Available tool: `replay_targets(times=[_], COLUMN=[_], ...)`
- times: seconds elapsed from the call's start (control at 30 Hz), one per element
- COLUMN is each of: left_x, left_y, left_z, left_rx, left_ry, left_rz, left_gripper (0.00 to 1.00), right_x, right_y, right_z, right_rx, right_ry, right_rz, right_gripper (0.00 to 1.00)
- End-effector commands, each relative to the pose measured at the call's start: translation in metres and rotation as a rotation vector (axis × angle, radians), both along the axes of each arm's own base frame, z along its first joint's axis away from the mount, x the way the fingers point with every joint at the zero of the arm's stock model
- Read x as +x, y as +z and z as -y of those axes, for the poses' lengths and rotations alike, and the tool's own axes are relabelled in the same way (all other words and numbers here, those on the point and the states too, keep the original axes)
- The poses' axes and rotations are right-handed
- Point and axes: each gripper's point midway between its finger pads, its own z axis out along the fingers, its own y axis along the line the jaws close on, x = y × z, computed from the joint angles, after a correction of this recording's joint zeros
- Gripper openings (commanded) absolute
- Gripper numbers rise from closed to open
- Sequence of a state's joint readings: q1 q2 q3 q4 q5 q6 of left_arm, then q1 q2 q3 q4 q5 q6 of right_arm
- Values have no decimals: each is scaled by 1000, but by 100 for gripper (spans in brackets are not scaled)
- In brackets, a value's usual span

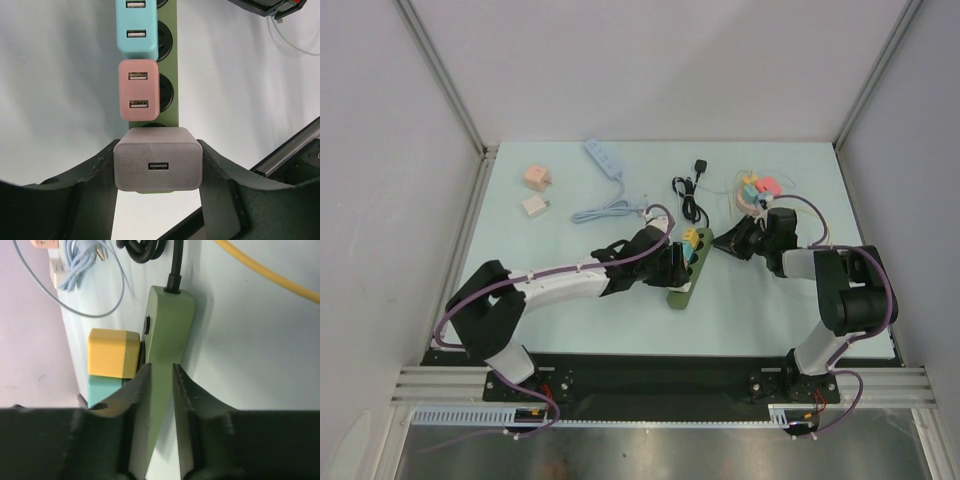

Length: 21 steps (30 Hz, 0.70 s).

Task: Pull the plug off the socket
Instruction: Remove the plug from the socket.

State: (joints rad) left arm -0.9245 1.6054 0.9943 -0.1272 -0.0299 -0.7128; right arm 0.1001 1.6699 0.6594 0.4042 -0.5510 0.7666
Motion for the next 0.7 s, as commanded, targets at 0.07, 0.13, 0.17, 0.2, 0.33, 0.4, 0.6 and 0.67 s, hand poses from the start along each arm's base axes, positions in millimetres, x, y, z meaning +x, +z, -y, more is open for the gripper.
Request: replay_targets(times=[0.07,0.13,0.17,0.2,0.33,0.4,0.6,0.67], left_x=[14,15,14,17,21,25,38,41], left_y=[25,24,19,23,16,17,19,19], left_z=[23,24,23,26,29,31,41,44], left_rx=[-189,-221,-239,-272,-341,-369,-423,-435], left_ry=[51,79,114,133,217,259,362,391], left_rz=[31,14,-18,-17,-65,-75,-127,-150], left_gripper=[0,0,0,0,0,0,0,0], right_x=[-7,-13,-19,-23,-54,-72,-109,-106], right_y=[34,41,52,54,49,46,36,28], right_z=[-10,-11,-14,-16,-20,-15,-10,-6], right_rx=[81,98,117,126,117,100,12,-47], right_ry=[72,91,120,140,262,310,389,364], right_rz=[115,130,154,158,81,53,24,3], right_gripper=[45,53,59,62,73,75,79,79])
